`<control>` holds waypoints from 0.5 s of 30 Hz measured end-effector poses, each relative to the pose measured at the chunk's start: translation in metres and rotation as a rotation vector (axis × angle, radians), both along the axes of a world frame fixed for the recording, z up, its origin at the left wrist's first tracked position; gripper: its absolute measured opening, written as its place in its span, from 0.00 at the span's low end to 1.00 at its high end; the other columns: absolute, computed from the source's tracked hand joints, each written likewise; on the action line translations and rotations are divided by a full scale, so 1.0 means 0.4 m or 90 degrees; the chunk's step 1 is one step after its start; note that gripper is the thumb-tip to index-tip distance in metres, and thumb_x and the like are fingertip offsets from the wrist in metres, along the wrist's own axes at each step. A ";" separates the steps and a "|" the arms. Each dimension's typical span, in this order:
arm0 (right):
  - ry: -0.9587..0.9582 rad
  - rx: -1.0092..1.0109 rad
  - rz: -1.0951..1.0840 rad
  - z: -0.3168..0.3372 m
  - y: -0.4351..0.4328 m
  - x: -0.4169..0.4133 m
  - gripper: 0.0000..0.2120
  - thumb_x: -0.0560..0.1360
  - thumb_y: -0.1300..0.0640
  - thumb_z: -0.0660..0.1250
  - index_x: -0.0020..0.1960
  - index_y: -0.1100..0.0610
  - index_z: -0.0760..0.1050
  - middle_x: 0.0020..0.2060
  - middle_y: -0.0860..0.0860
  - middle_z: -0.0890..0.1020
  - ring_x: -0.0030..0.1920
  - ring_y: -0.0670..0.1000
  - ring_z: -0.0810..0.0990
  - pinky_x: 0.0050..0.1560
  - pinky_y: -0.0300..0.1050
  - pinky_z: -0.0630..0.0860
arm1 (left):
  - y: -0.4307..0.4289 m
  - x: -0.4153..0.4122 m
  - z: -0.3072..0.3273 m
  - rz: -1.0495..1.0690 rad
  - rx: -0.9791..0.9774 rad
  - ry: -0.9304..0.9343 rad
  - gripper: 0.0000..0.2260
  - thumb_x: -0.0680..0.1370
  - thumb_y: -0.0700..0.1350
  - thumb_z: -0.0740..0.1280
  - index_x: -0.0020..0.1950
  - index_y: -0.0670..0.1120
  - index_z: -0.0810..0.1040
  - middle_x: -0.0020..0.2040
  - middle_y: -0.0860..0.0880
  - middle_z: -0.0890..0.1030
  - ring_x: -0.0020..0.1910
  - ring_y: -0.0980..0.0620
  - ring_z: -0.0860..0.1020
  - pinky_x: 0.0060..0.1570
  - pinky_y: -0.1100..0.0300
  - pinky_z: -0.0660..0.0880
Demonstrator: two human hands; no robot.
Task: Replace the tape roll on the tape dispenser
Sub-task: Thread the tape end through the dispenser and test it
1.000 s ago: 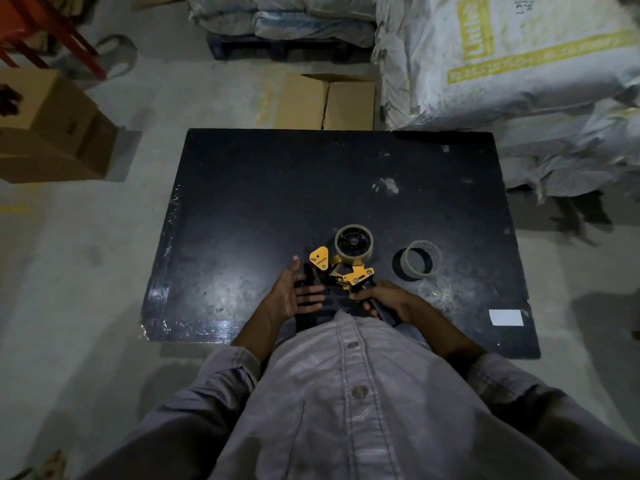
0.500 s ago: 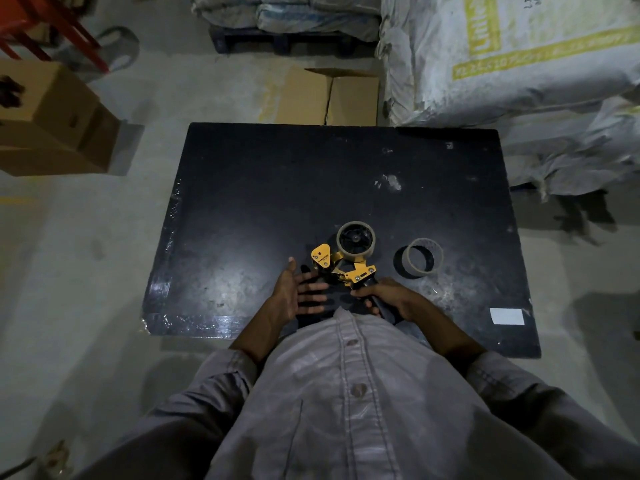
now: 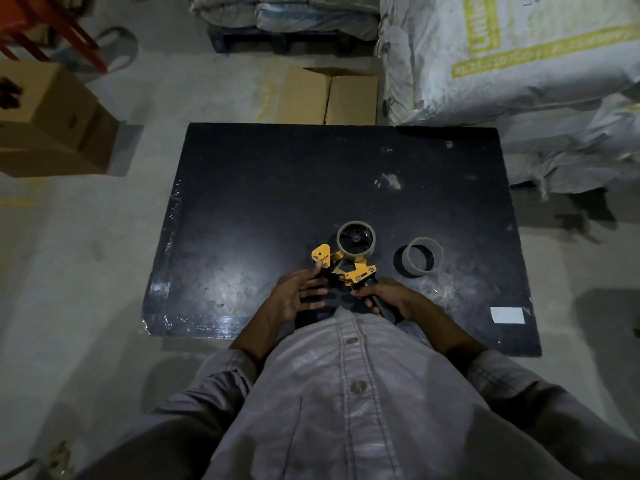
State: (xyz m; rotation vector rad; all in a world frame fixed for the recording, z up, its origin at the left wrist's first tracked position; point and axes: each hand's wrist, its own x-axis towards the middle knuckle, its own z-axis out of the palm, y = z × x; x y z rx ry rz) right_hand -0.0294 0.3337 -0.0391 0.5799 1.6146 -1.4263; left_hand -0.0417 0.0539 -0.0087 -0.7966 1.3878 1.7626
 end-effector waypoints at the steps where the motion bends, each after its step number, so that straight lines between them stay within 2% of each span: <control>1: 0.000 0.005 0.002 -0.002 -0.001 0.000 0.13 0.78 0.53 0.84 0.44 0.58 0.82 0.35 0.56 0.82 0.28 0.52 0.77 0.31 0.44 0.76 | 0.000 0.003 0.001 0.002 0.003 0.008 0.27 0.76 0.56 0.82 0.69 0.44 0.84 0.65 0.41 0.88 0.61 0.40 0.88 0.54 0.43 0.87; 5: -0.004 0.021 0.011 -0.014 0.001 -0.003 0.15 0.76 0.50 0.85 0.45 0.58 0.82 0.36 0.56 0.83 0.28 0.52 0.78 0.32 0.45 0.77 | 0.001 0.008 0.007 0.020 0.022 0.014 0.28 0.75 0.45 0.83 0.74 0.43 0.80 0.64 0.42 0.88 0.61 0.42 0.87 0.53 0.45 0.86; 8: -0.008 0.020 0.007 -0.014 0.001 -0.003 0.15 0.76 0.51 0.85 0.46 0.58 0.82 0.36 0.56 0.83 0.29 0.52 0.78 0.32 0.45 0.77 | 0.002 0.008 0.005 0.035 0.025 0.010 0.26 0.77 0.41 0.81 0.74 0.43 0.79 0.64 0.43 0.89 0.60 0.42 0.87 0.50 0.46 0.87; 11: -0.011 0.026 0.009 -0.017 0.002 -0.002 0.16 0.75 0.50 0.86 0.46 0.58 0.83 0.36 0.56 0.84 0.29 0.52 0.79 0.33 0.45 0.78 | 0.004 0.005 0.003 0.040 0.024 0.013 0.25 0.79 0.43 0.80 0.74 0.43 0.80 0.64 0.43 0.89 0.62 0.41 0.87 0.50 0.46 0.87; 13: -0.005 0.032 0.010 -0.026 0.003 -0.003 0.18 0.72 0.47 0.87 0.48 0.58 0.84 0.38 0.56 0.86 0.30 0.52 0.81 0.35 0.46 0.79 | 0.007 0.003 0.003 0.030 0.023 0.018 0.24 0.79 0.49 0.80 0.73 0.44 0.82 0.64 0.43 0.89 0.65 0.41 0.86 0.54 0.45 0.87; 15: 0.003 0.047 0.021 -0.031 0.004 -0.004 0.21 0.69 0.45 0.89 0.49 0.57 0.85 0.39 0.55 0.88 0.31 0.51 0.83 0.37 0.47 0.80 | 0.010 0.000 0.002 0.027 0.017 0.019 0.25 0.78 0.50 0.81 0.73 0.44 0.82 0.63 0.43 0.89 0.65 0.41 0.87 0.55 0.44 0.87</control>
